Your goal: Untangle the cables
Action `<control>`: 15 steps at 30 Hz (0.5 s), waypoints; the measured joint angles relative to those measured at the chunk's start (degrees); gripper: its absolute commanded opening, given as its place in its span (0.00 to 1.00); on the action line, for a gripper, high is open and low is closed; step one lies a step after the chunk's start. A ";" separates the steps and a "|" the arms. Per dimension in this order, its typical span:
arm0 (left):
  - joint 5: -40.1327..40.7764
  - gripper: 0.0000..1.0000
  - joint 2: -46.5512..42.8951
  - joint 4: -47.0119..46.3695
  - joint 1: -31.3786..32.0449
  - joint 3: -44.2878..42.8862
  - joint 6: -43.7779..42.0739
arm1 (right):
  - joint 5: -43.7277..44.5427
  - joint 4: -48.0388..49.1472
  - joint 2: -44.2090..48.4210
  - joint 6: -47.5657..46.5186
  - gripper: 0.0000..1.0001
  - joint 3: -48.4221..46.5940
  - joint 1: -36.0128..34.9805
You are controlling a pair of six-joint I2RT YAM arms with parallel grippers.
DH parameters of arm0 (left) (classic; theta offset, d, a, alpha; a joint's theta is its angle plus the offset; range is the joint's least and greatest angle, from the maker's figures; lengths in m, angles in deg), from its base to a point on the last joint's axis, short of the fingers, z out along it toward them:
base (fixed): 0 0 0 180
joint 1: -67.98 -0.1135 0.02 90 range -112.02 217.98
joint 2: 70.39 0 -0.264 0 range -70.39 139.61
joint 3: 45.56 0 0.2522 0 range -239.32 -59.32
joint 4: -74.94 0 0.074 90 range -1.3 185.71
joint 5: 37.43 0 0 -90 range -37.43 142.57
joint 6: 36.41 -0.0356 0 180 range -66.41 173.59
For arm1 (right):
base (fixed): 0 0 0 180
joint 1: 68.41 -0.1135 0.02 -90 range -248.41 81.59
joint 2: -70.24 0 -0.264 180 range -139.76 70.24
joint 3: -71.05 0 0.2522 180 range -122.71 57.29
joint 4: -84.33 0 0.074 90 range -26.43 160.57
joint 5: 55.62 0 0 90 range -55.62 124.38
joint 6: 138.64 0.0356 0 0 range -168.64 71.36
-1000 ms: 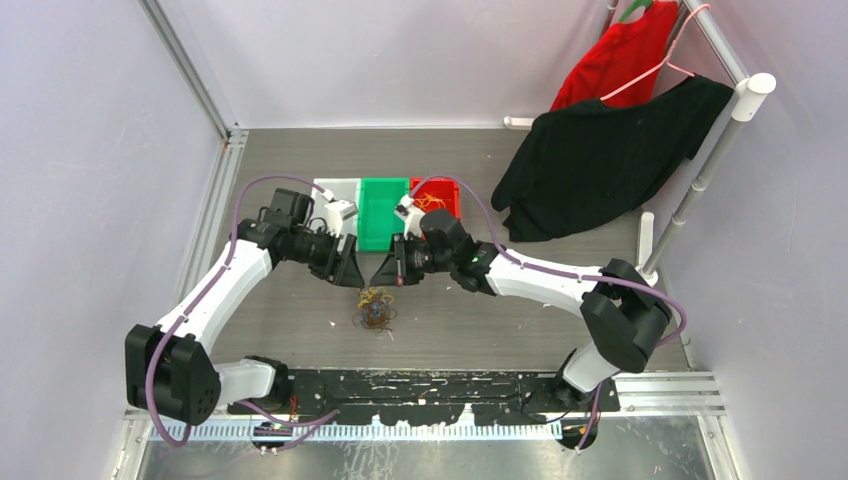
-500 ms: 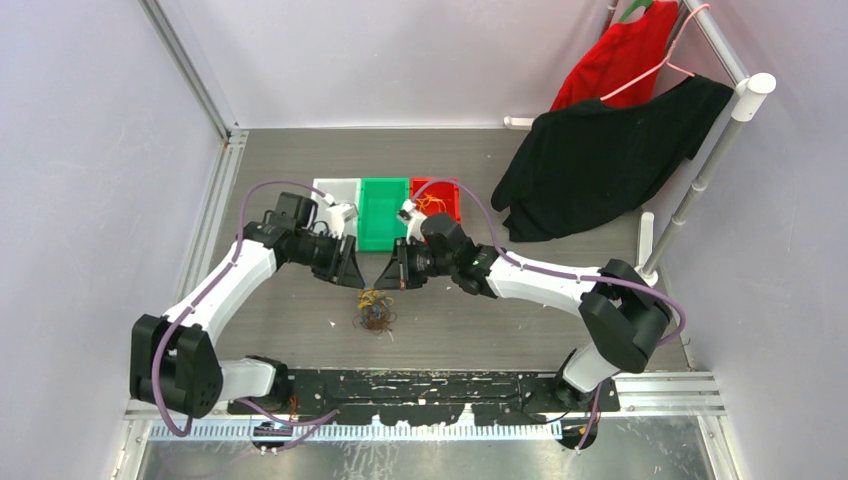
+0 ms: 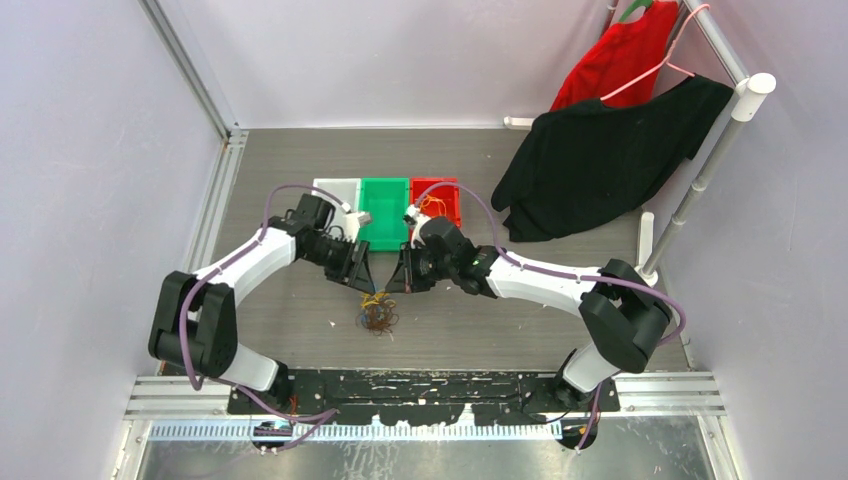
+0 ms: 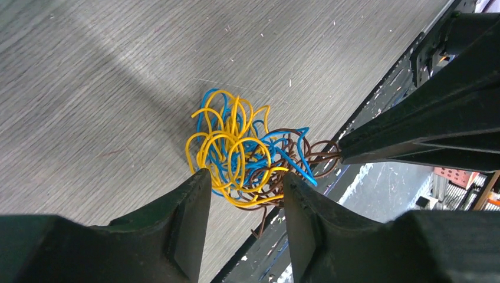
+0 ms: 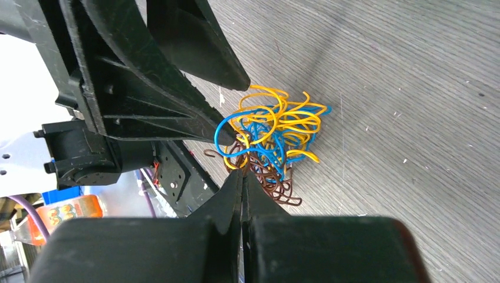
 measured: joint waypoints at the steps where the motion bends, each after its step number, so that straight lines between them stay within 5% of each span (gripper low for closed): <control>1: -0.07 0.35 0.66 -0.24 0.26 0.00 0.09 | 0.17 -0.13 0.00 0.00 0.01 0.00 0.00; 6: -1.81 0.02 2.34 -0.85 0.81 -0.50 -0.33 | 1.18 -0.68 0.02 -0.02 0.01 0.13 0.00; 15: -3.21 0.00 -1.11 6.32 0.76 -5.18 -5.62 | 2.73 -2.80 0.15 -0.33 0.01 0.28 0.07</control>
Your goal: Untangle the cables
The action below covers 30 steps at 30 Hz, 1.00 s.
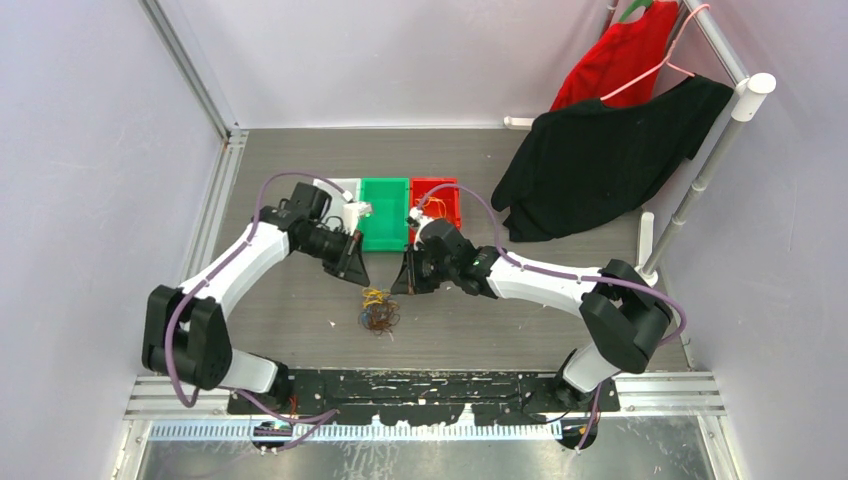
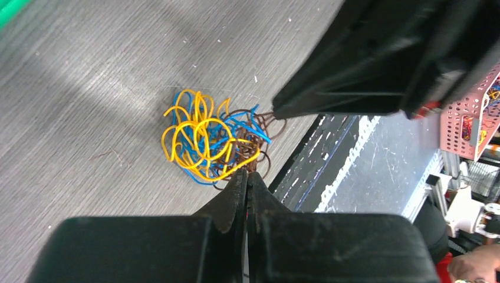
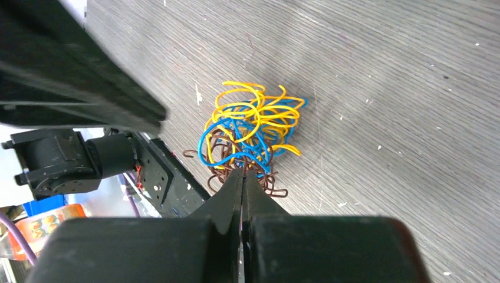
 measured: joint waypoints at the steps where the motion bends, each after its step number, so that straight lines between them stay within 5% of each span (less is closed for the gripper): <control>1: 0.11 0.00 -1.14 1.27 -0.13 -0.70 -0.68 | 0.24 -0.31 0.02 -0.11 0.01 0.00 0.04; 7: 0.44 0.02 -5.75 5.99 -1.31 -5.55 -2.99 | 2.45 -3.37 0.02 -1.07 0.01 0.00 0.04; 14: 1.92 0.65 -5.35 6.36 -0.28 -2.93 -6.12 | 5.68 -7.04 0.02 -1.68 0.01 0.00 0.07; 20: 3.89 0.77 0.68 4.85 2.91 -1.01 -8.20 | 7.15 -9.49 0.02 -1.73 0.01 0.00 0.22; 25: 6.21 0.73 1.68 0.63 7.48 1.01 -11.02 | 7.96 -10.60 0.02 -1.70 0.01 0.00 0.33; 30: 7.78 0.29 3.65 -2.71 10.49 2.99 -12.81 | 8.28 -11.17 0.02 -1.68 0.01 0.00 0.76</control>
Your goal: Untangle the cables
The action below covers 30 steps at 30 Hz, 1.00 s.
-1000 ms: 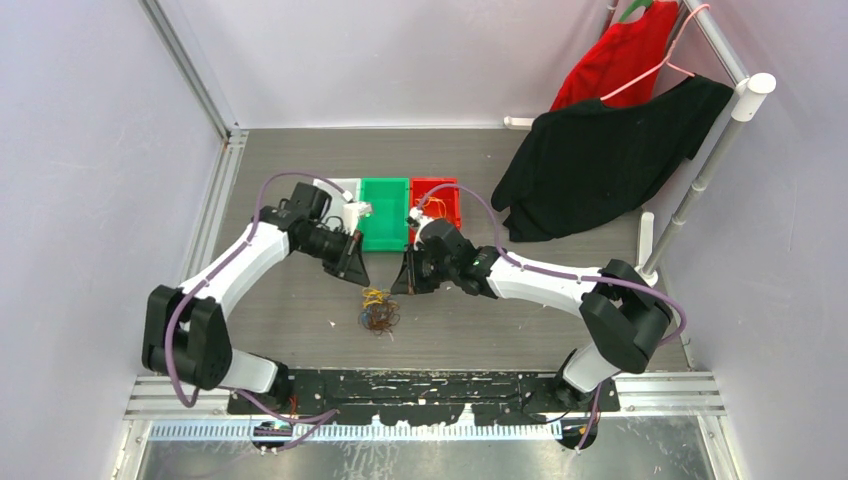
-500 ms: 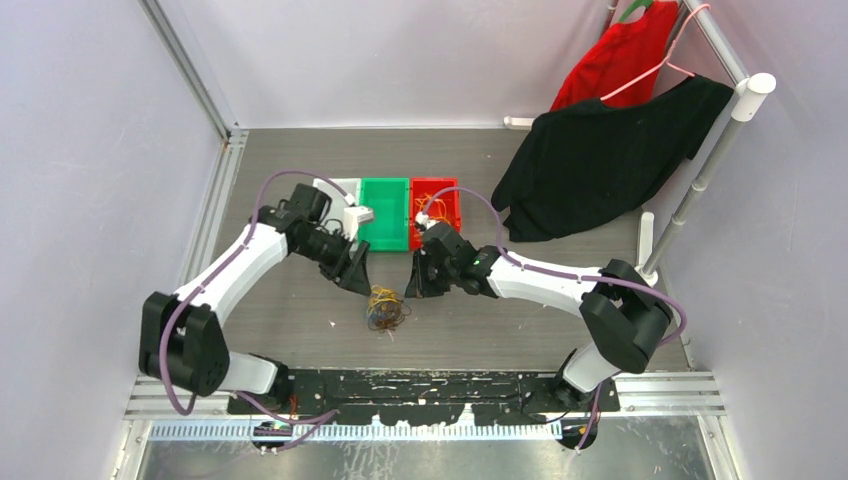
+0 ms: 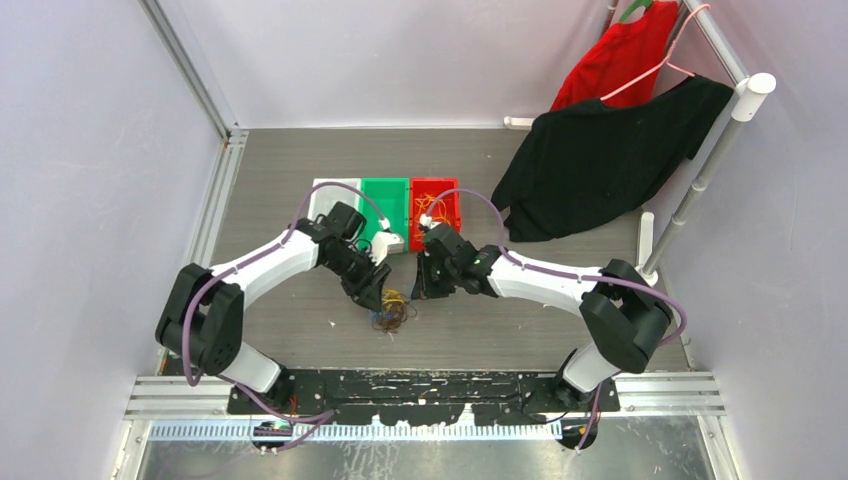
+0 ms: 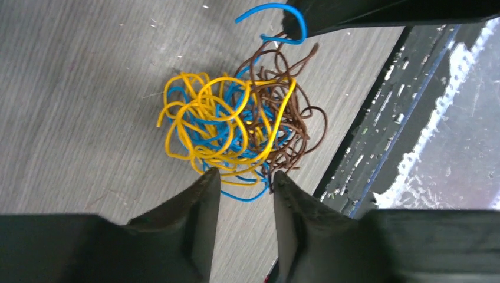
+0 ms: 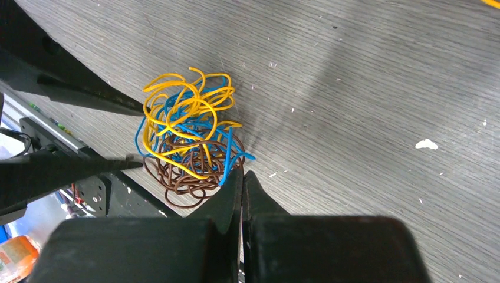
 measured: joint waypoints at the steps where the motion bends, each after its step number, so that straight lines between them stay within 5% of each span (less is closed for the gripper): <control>1: 0.24 0.23 0.44 -0.15 0.09 0.04 -0.28 | 0.04 -0.15 0.00 0.00 0.01 0.00 0.09; 6: 1.46 0.01 -0.63 0.61 0.07 0.04 -3.04 | 0.07 -0.90 0.00 0.00 0.01 0.00 1.05; 16: 3.15 0.00 -9.73 7.43 0.02 -4.11 -6.01 | 0.02 -2.40 0.26 -0.02 0.01 0.02 2.89; 26: 3.78 0.00 -12.72 20.06 -0.85 -19.26 -4.76 | 0.07 -2.51 2.25 -0.33 0.01 0.74 3.04; 28: 3.80 0.00 -14.60 22.62 -0.90 -23.89 -3.96 | 0.09 -2.40 2.82 -0.96 0.12 0.96 3.04; 30: 3.80 0.00 -16.31 24.55 -1.03 -28.76 -2.95 | 0.24 -2.40 4.44 -1.73 0.44 1.51 3.02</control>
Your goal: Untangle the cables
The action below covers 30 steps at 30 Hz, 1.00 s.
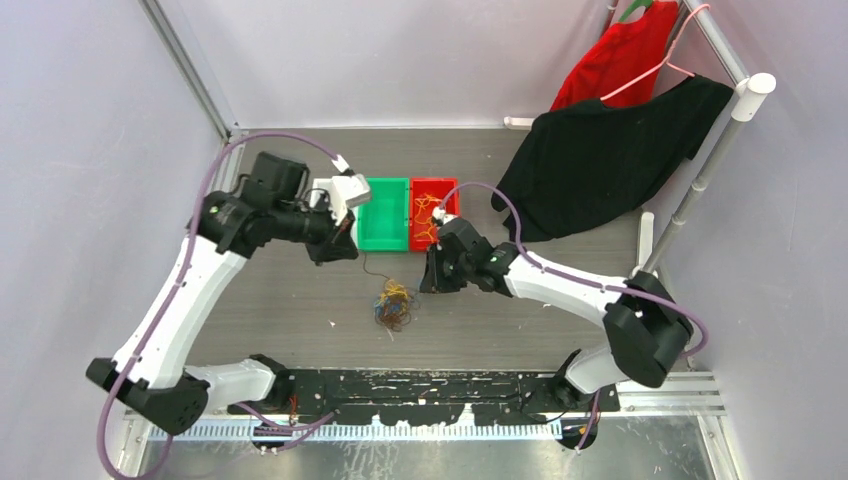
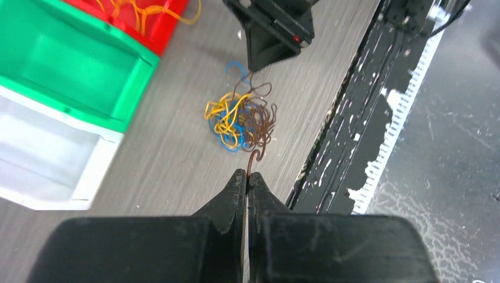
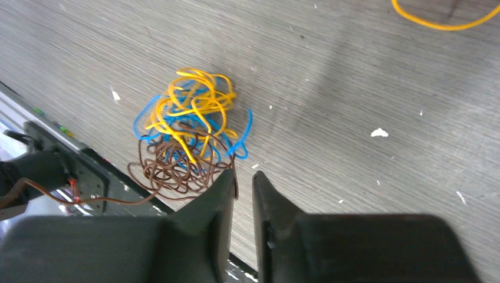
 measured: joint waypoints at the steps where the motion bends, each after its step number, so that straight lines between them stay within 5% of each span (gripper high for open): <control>1: 0.00 0.00 -0.63 0.79 -0.07 -2.05 0.37 | 0.20 -0.02 1.07 -0.24 0.57 0.11 0.00; 7: -0.02 0.00 -2.75 4.02 -0.09 -11.10 3.13 | 0.98 5.81 9.66 -5.07 0.96 1.01 -0.55; 9: -0.02 0.00 -2.99 4.31 -0.09 -12.17 3.91 | 0.85 9.73 12.90 -7.34 1.00 2.29 -1.11; 19: 0.11 0.00 -3.15 4.44 -0.09 -16.70 6.54 | -3.82 24.61 13.70 -18.16 0.99 0.98 -9.42; 30: 0.02 0.00 -1.51 5.73 -0.09 -28.48 7.72 | -2.86 37.92 -2.32 -18.67 0.73 -3.67 -12.37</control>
